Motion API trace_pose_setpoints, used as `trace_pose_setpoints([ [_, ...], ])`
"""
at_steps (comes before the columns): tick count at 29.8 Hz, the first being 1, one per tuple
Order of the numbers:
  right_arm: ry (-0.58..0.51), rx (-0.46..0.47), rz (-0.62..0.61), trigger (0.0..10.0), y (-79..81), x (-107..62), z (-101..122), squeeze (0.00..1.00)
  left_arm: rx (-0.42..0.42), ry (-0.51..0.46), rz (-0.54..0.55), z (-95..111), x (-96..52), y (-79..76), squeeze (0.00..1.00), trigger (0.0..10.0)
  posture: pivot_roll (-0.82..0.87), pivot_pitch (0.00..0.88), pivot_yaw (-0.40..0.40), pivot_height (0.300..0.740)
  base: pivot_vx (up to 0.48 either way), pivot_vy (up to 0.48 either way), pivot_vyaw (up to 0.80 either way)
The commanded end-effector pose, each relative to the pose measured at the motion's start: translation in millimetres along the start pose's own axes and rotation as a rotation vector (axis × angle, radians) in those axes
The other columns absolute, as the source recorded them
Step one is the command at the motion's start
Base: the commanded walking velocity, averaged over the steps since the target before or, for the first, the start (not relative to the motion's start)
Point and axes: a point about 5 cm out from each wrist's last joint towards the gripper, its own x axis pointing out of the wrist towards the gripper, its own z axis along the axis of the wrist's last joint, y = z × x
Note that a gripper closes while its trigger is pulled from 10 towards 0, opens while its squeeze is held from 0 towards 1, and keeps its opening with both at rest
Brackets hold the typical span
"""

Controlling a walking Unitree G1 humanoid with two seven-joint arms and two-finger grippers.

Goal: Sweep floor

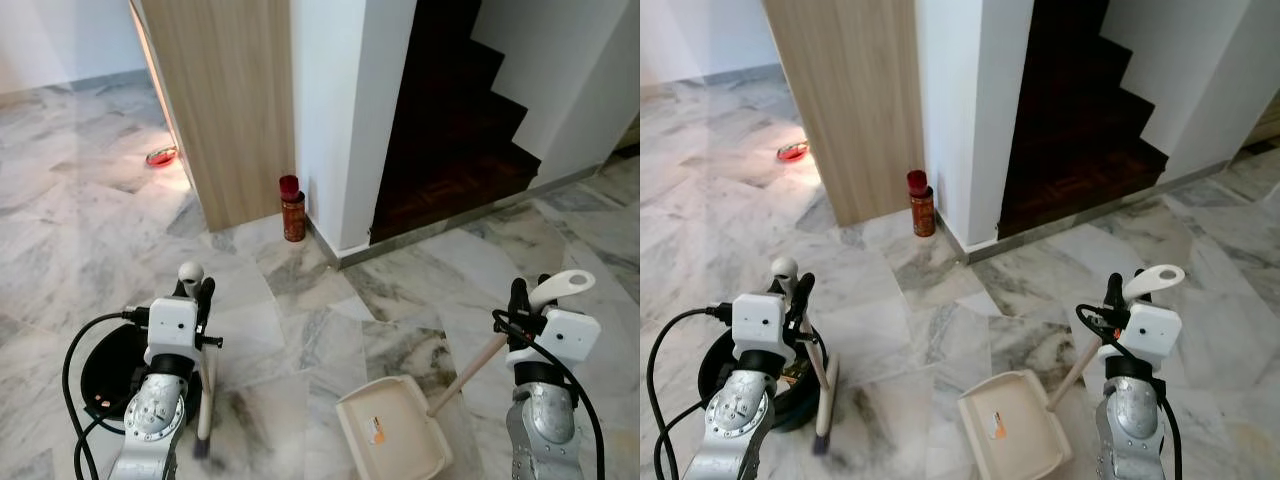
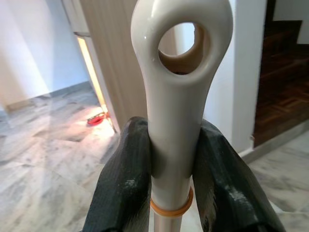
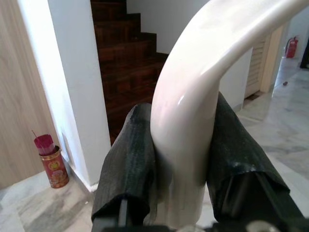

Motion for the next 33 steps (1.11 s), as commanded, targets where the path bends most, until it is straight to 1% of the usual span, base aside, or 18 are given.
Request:
trace_pose_setpoints([
  [1, -0.034, 0.004, -0.004, 10.0, 0.9, 2.4, 10, 0.00, 0.016, -0.060, -0.016, 15, 4.7, -3.3, 0.00, 10.0, 0.01, 0.000, 0.006, 0.740, 0.000, 0.000, 0.00],
  [4, -0.032, 0.010, -0.021, 10.0, 1.4, -0.4, 11, 0.00, 0.007, -0.055, -0.012, 16, 6.5, -4.4, 0.00, 10.0, 0.00, 0.000, 0.014, 0.740, 0.000, 0.000, 0.00],
  [10, -0.008, -0.003, 0.008, 10.0, 4.9, -6.9, 10, 0.00, 0.014, -0.053, -0.027, 18, 5.3, -5.6, 0.00, 10.0, -0.01, 0.000, 0.024, 0.740, 0.000, 0.000, 0.00],
  [14, 0.003, 0.001, 0.000, 10.0, 5.8, -10.4, 8, 0.00, 0.017, -0.036, -0.021, 16, 3.6, -2.2, 0.00, 10.0, -0.01, 0.000, 0.028, 0.740, 0.000, 0.000, 0.00],
  [17, 0.020, 0.008, 0.002, 10.0, 6.6, -11.1, 7, 0.00, 0.018, -0.029, -0.017, 14, 5.3, 0.8, 0.00, 10.0, -0.01, 0.000, 0.027, 0.740, 0.000, 0.000, 0.00],
  [22, 0.036, 0.013, 0.008, 10.0, 8.1, -12.1, 6, 0.00, 0.017, -0.028, -0.018, 14, 6.6, 1.5, 0.00, 10.0, -0.02, 0.000, 0.026, 0.740, 0.000, 0.000, -0.80],
  [27, 0.047, -0.015, 0.004, 10.0, 2.7, -7.7, 4, 0.00, 0.011, -0.003, -0.040, 8, 8.2, -2.1, 0.00, 10.0, -0.02, 0.000, 0.023, 0.740, 0.000, 0.000, -0.80],
  [30, 0.032, -0.014, -0.001, 10.0, 1.5, -4.7, 8, 0.00, 0.013, -0.005, -0.031, 9, 10.1, 1.3, 0.00, 10.0, -0.02, 0.000, 0.025, 0.740, 0.000, 0.000, -0.80],
  [33, 0.037, -0.014, 0.003, 10.0, 3.3, -6.2, 7, 0.00, 0.027, -0.003, -0.028, 8, 9.3, 4.0, 0.00, 10.0, -0.03, 0.000, 0.028, 0.740, 0.000, 0.000, -0.80],
])
